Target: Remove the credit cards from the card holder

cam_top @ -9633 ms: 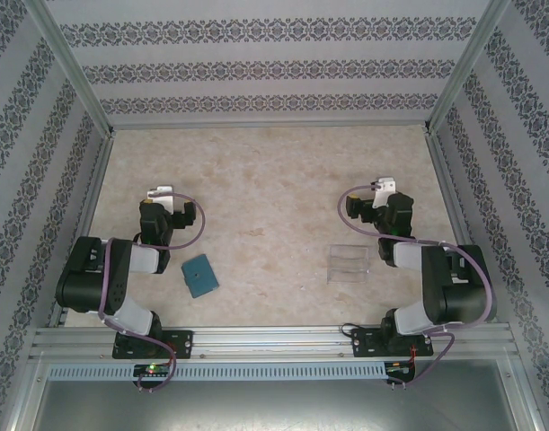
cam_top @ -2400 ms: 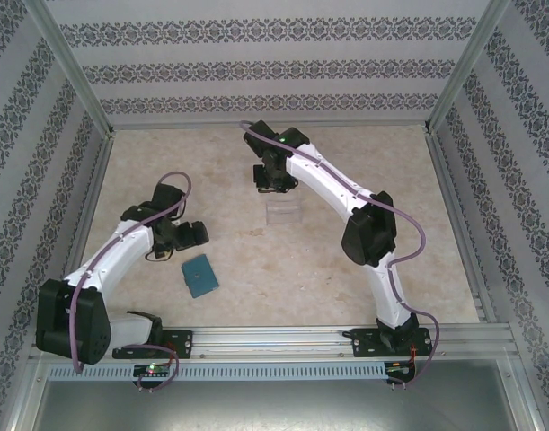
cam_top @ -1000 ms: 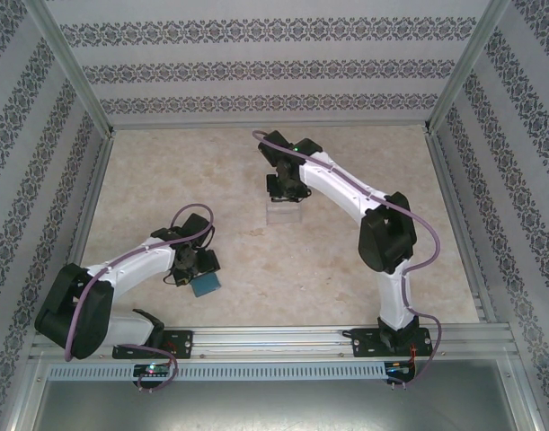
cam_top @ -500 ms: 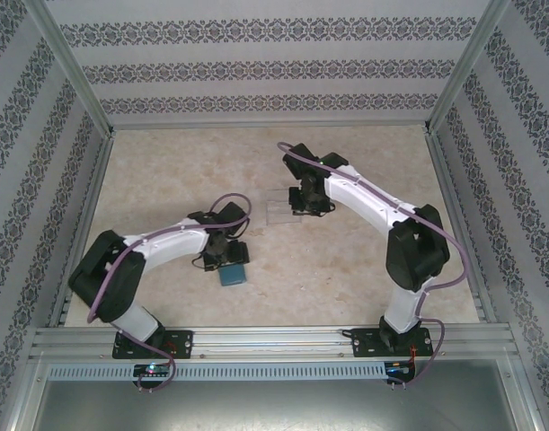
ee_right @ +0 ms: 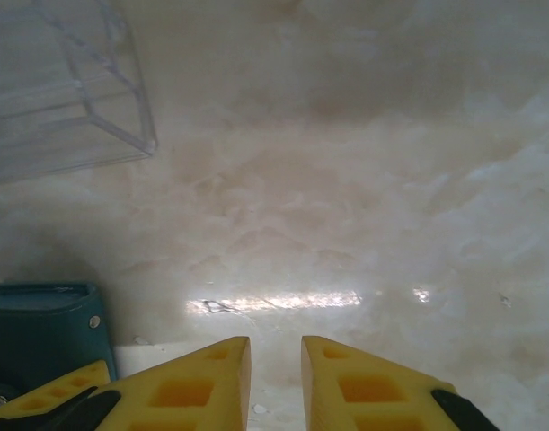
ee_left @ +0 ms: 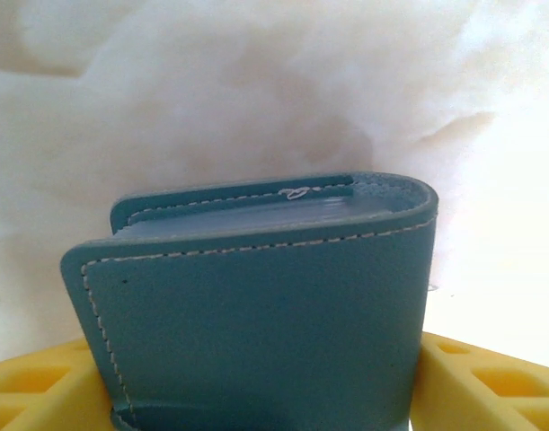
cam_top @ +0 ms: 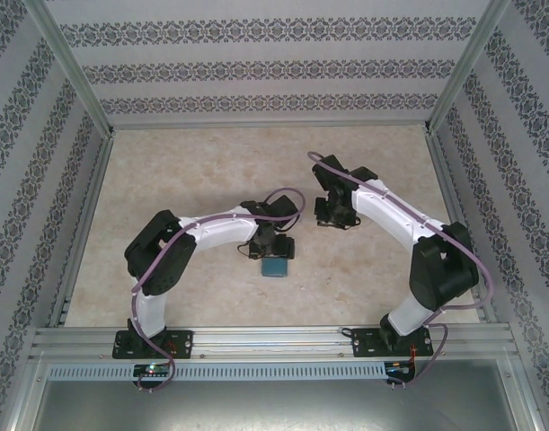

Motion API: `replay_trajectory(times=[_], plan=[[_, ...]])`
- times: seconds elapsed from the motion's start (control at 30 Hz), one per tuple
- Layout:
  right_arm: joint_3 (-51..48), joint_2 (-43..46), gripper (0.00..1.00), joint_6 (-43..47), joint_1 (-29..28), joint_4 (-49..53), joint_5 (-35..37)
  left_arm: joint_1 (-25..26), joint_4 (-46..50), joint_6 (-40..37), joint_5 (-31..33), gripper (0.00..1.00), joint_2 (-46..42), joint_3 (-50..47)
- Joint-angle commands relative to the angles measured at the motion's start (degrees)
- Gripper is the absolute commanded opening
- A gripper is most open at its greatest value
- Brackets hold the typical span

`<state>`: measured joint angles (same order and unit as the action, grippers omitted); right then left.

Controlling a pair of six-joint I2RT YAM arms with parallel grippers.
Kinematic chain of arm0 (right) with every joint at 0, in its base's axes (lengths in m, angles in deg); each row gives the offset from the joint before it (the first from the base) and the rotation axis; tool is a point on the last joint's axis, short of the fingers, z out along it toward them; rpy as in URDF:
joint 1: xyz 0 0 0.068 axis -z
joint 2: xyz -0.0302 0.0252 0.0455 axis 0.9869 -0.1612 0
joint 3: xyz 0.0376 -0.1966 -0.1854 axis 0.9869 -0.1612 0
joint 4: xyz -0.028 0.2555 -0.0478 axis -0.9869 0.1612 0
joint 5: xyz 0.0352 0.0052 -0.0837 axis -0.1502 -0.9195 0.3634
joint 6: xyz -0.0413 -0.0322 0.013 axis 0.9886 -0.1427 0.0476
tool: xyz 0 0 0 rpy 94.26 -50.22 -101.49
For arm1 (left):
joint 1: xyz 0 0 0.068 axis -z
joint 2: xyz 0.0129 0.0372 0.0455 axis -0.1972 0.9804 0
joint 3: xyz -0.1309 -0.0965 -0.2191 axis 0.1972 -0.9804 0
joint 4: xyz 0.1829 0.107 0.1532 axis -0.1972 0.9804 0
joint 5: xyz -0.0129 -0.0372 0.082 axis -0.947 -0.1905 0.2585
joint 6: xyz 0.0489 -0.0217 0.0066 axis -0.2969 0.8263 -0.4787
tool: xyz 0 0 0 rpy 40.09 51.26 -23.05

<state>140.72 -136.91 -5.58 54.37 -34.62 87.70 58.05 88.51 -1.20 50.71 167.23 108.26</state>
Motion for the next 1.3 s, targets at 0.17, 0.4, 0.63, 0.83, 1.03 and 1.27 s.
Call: replay_trajectory(times=[0.17, 0.4, 0.63, 0.83, 1.03, 1.27], plan=[[-3.1, 4.0, 0.22, -1.2, 1.3, -0.2, 0.5, 0.8, 4.4, -1.7, -0.6, 0.76, 1.4, 2.1], [-3.2, 4.7, 0.23, -1.6, 1.3, -0.8, -1.0, 0.8, 4.9, -2.0, -0.4, 0.83, 0.0, 2.4], [-4.1, 5.4, 0.23, -1.9, 1.2, -1.5, -1.6, 0.8, 6.4, -2.0, 0.8, 0.81, -2.4, 2.2], [-4.3, 5.3, 0.23, -1.9, 1.2, -1.5, -1.7, 0.9, 7.9, -2.1, 1.9, 0.80, -4.3, 2.3], [-4.3, 5.2, 0.23, -1.8, 1.2, -1.6, -1.8, 1.4, 9.1, -2.4, 2.3, 0.83, -4.0, 3.5], [-4.5, 5.0, 0.22, -1.5, 1.2, -1.7, -1.9, 1.8, 11.0, -2.7, 4.0, 0.68, -3.4, 4.2]])
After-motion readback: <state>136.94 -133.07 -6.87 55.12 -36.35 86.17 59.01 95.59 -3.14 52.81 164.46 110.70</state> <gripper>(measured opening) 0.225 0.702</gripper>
